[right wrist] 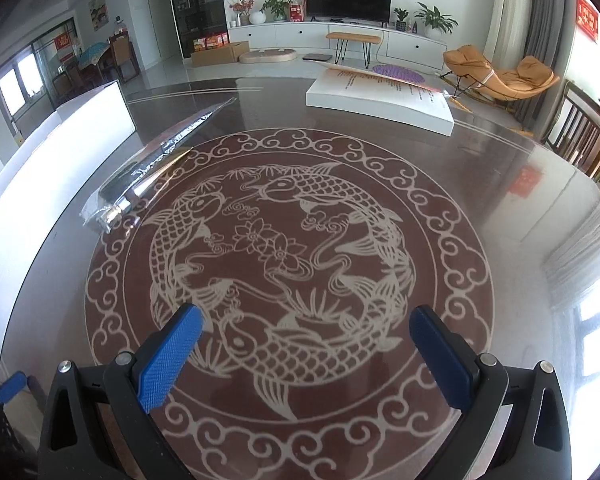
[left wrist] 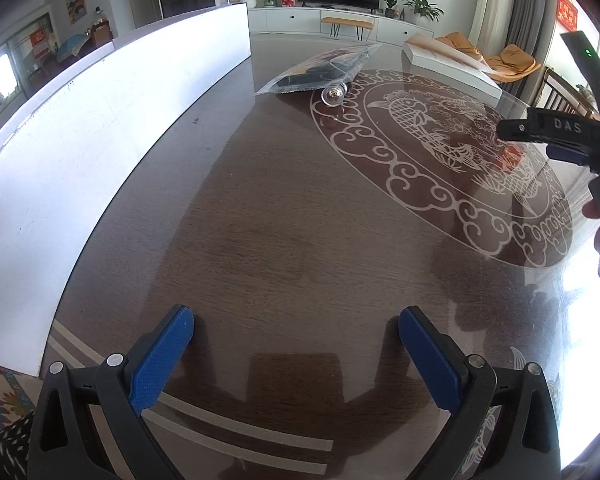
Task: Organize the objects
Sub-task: 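Grasp the gold cosmetic tube with the right tool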
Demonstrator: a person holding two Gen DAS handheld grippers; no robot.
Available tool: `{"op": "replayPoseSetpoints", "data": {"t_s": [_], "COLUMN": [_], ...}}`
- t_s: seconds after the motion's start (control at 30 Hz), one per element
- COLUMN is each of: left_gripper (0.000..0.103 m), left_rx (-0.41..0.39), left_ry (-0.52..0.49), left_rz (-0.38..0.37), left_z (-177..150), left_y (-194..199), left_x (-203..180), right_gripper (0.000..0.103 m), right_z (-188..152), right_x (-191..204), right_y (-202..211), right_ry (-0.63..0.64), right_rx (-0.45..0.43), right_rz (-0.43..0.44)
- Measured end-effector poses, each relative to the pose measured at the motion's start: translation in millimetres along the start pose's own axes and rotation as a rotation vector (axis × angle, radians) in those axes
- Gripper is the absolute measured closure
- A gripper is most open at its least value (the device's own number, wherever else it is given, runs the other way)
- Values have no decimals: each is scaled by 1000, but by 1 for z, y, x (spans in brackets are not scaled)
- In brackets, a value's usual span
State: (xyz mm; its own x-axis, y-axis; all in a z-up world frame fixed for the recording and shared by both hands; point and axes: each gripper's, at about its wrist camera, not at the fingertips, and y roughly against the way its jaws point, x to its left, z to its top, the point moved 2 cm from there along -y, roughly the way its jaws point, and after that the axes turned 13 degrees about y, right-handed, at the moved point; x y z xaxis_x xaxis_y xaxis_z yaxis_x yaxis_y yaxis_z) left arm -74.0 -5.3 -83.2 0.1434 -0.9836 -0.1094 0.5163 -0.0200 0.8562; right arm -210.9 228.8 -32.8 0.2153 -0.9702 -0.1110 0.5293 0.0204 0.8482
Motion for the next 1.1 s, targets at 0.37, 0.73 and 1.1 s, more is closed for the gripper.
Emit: {"op": "replayPoseSetpoints", "data": {"t_s": [0.37,0.73,1.1], "left_gripper": [0,0,0], "left_rx": [-2,-5,-6], "left_ry": [-3,-2,-1], "left_rz": [-2,-3,-3], "left_z": [0,2,4], "left_y": [0,-2,-2], "left_x": [-1,-1,-4], "right_gripper": [0,0,62], "right_z": [129,139,76], "right_x": [41,102,123], "right_y": [-79,-91,-53], "right_ry": [-29,103,168], "right_rx": [61,83,2], "right_rz": [-24,-23,76]}}
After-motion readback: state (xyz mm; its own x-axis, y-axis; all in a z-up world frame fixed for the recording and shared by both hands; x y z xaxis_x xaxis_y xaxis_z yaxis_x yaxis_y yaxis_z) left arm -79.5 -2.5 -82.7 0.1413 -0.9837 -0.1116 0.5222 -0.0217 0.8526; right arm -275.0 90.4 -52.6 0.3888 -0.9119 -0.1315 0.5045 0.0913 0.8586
